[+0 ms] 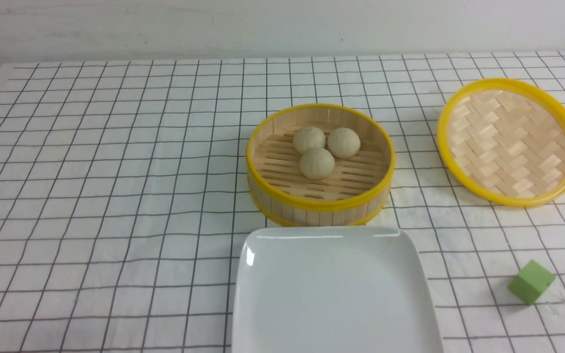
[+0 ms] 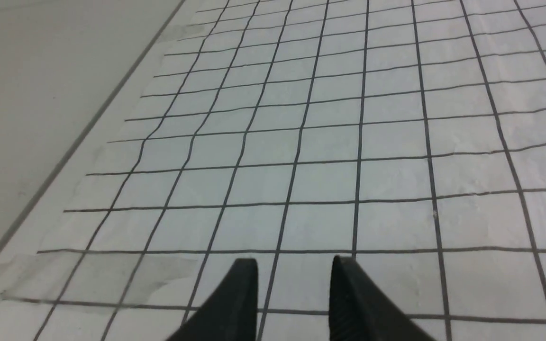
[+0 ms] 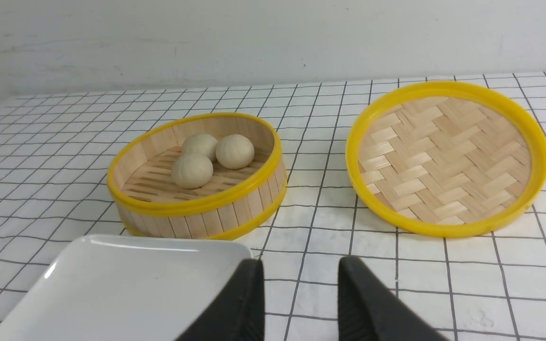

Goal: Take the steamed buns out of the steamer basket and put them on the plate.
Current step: Use the right arm to grab the steamed stuffed bun that is closest to it

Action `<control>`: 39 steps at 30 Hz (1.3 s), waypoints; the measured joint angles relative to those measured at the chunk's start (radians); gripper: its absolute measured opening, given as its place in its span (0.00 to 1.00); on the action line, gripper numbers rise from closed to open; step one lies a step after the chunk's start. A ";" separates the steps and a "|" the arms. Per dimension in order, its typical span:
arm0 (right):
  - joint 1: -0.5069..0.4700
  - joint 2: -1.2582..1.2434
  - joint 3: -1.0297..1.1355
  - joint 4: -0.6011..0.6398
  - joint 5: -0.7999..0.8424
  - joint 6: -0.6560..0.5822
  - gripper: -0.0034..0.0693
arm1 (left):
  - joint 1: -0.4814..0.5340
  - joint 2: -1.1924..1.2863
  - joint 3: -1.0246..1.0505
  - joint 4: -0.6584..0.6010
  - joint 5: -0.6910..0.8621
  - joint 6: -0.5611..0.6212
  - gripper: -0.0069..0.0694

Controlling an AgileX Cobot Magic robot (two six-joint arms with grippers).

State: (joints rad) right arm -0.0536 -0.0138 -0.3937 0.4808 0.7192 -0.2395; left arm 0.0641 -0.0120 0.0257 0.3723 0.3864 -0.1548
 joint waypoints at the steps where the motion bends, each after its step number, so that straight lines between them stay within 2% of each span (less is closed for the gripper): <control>1: 0.000 0.000 0.000 0.000 0.000 -0.001 0.38 | 0.000 0.000 0.000 -0.002 -0.002 -0.005 0.41; 4: 0.000 0.000 0.000 0.000 0.000 -0.002 0.38 | 0.000 0.000 0.002 -0.130 -0.083 -0.112 0.41; 5: 0.000 0.000 0.000 0.000 0.000 -0.002 0.38 | 0.000 0.000 0.002 -0.140 -0.090 -0.112 0.41; 6: 0.000 0.000 0.000 0.000 0.001 -0.002 0.38 | 0.000 0.000 0.003 -0.219 -0.165 -0.188 0.41; 8: 0.000 0.000 0.000 -0.001 0.001 -0.003 0.38 | 0.000 0.000 0.003 -0.306 -0.248 -0.261 0.41; 9: 0.000 0.000 0.000 -0.001 0.001 -0.003 0.38 | 0.000 0.000 0.003 -0.314 -0.258 -0.277 0.41; 12: 0.000 0.000 0.000 -0.015 0.004 -0.004 0.38 | 0.000 0.000 0.003 -0.418 -0.420 -0.380 0.41; 15: 0.000 0.000 0.000 -0.026 0.005 -0.006 0.38 | 0.000 0.000 0.003 -0.456 -0.494 -0.433 0.41; 19: 0.000 0.000 0.000 -0.026 0.005 -0.006 0.38 | 0.000 0.000 0.003 -0.478 -0.506 -0.524 0.41; 22: 0.000 0.000 0.000 -0.029 0.010 -0.006 0.38 | 0.000 0.000 0.003 -0.469 -0.506 -0.549 0.41; 26: 0.000 0.000 0.000 -0.033 0.035 -0.006 0.38 | 0.000 0.000 0.002 -0.329 -0.493 -0.590 0.41; 29: 0.000 0.017 -0.009 -0.033 0.042 -0.017 0.38 | -0.020 0.000 -0.064 -0.197 -0.394 -0.664 0.41; 30: 0.000 0.020 -0.013 -0.033 0.042 -0.022 0.38 | -0.022 0.000 -0.064 -0.188 -0.386 -0.668 0.41; 34: 0.000 0.137 -0.082 -0.014 0.043 -0.102 0.38 | -0.085 0.001 -0.229 -0.036 -0.241 -0.705 0.41; 39: 0.000 0.334 -0.178 0.035 0.042 -0.207 0.38 | -0.186 0.103 -0.354 -0.007 -0.145 -0.699 0.41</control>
State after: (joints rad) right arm -0.0536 0.3198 -0.5718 0.5157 0.7612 -0.4462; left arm -0.1219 0.0905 -0.3280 0.3653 0.2419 -0.8539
